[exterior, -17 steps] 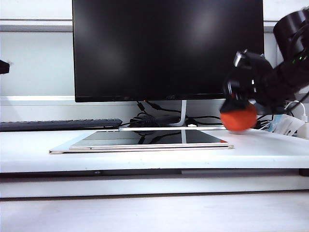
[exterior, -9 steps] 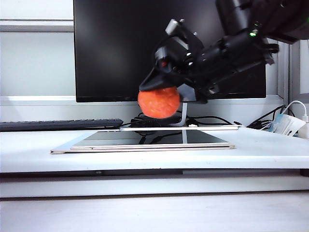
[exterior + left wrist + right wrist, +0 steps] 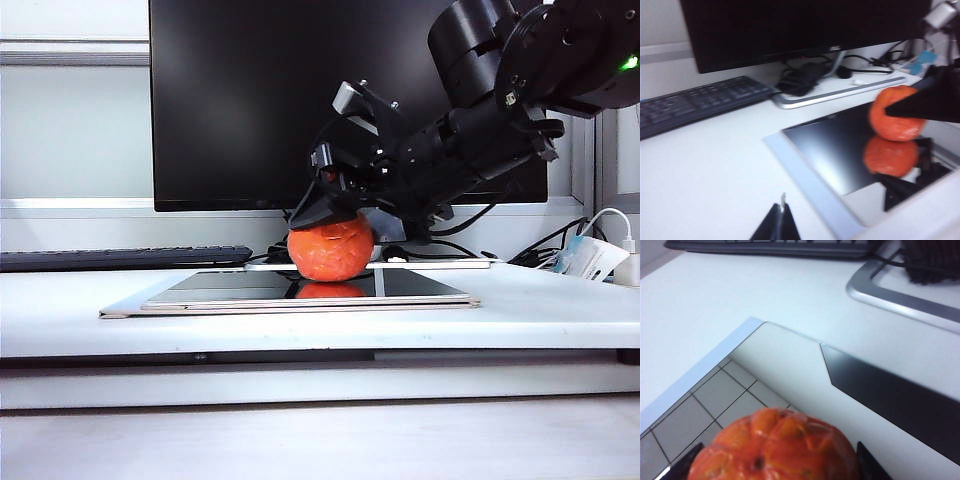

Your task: Place the orange on the center of the mirror.

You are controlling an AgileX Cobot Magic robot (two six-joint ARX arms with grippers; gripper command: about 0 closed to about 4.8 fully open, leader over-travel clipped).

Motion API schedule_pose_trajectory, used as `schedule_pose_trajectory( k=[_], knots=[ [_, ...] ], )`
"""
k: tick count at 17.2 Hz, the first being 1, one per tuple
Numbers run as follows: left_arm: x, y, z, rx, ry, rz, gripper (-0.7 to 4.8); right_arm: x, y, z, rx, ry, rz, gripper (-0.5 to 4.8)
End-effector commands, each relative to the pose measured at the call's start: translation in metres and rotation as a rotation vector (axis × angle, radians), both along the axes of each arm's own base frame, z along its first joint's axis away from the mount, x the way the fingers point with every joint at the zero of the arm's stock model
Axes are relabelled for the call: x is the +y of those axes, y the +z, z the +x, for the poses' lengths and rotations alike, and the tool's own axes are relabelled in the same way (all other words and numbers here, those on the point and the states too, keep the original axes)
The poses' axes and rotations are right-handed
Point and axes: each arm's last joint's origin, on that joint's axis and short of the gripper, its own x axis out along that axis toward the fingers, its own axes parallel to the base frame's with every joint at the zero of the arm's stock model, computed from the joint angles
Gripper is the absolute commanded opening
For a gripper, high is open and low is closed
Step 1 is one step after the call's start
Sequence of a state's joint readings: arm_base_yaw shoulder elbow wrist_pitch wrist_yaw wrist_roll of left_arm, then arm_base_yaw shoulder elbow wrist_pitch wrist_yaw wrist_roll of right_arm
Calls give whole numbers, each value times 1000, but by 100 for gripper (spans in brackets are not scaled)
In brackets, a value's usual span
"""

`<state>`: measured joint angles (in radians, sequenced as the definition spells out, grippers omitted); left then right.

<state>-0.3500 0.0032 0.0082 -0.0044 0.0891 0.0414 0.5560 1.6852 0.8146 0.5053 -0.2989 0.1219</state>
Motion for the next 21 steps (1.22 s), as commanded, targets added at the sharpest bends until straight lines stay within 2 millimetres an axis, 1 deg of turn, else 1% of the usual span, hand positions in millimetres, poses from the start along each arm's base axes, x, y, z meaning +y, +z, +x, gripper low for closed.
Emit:
schedule_pose_trajectory(
  k=[1,4,5,6,7,9,13,16,18,19,20,21],
  knots=[
    [-6,1,-3,-10,-71,0,-5,1,1,-1,-4,11,2,211],
    [-9,1,-4,-10,-108,0,-5,1,1,-1,-3,11,1,214],
    [-9,1,-4,-10,-110,0,-5,1,1,-1,-3,11,1,274],
    [-9,1,-4,-9,-110,0,-5,1,1,-1,-3,10,1,389],
    [-9,1,-4,-9,-110,0,-5,1,1,-1,-3,10,2,448],
    [-9,1,-4,-7,-110,1,-5,1,3,0,-26,10,17,454],
    [-9,1,-4,-7,-109,1,-5,3,17,3,-109,3,115,454],
    [-9,1,-4,-7,-109,1,-5,1,33,0,-153,-1,167,454],
    [-9,1,-4,-7,-108,1,-5,-1,49,-5,-195,18,205,450],
    [-8,1,-4,-7,-98,1,-5,-4,66,-12,-243,50,241,344],
    [-5,1,-2,-7,-59,1,-5,-11,90,-24,-307,88,285,59],
    [-2,1,-1,-7,-23,1,-5,-18,108,-34,-360,95,315,8]
  ],
)
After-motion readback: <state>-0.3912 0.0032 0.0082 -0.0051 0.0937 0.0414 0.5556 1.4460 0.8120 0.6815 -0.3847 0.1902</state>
